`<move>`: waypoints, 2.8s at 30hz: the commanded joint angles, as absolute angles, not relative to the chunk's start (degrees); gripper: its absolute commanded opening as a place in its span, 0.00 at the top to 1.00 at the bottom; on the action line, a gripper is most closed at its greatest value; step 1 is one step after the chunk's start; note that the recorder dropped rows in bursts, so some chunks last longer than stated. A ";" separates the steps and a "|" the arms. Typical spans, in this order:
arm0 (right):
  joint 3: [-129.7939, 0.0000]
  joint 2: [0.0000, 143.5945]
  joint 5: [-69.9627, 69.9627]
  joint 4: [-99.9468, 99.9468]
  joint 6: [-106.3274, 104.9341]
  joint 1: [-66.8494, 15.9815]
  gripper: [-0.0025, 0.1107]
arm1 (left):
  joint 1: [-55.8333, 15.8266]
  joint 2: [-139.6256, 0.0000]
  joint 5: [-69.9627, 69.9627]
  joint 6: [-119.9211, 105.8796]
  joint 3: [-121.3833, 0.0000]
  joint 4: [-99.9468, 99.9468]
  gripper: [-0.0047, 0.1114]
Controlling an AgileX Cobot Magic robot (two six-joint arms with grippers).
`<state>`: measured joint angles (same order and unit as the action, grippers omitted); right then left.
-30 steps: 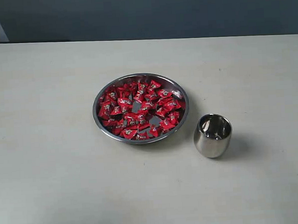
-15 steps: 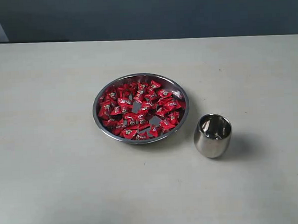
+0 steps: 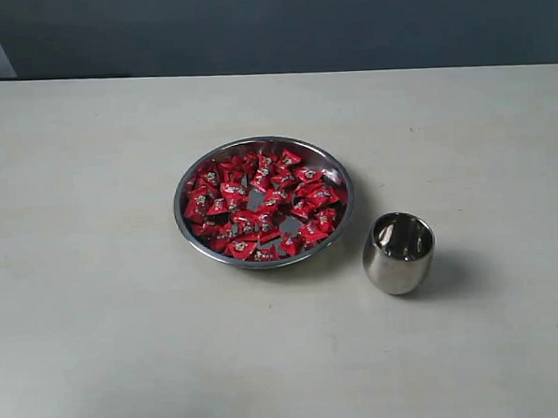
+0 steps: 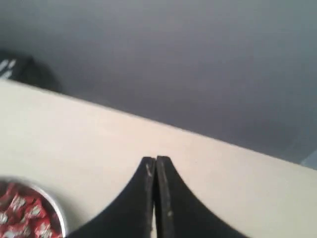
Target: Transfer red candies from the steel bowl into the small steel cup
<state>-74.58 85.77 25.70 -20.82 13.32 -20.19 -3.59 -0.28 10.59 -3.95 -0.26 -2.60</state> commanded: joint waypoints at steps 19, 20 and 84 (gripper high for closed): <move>-95.30 122.93 50.95 11.75 -12.09 -31.10 0.65 | -3.56 0.00 10.32 -3.91 0.00 -2.67 0.94; -95.30 123.62 51.52 12.65 -12.09 -31.10 0.65 | -3.56 0.00 10.32 -3.91 0.00 -2.67 0.94; -95.30 129.08 46.51 15.05 -15.04 -31.47 0.98 | -3.56 0.00 10.32 -3.91 0.00 -2.67 0.94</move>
<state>-95.06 129.71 45.99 15.15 -14.77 -31.58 -3.59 -0.28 10.59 -3.95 -0.26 -2.60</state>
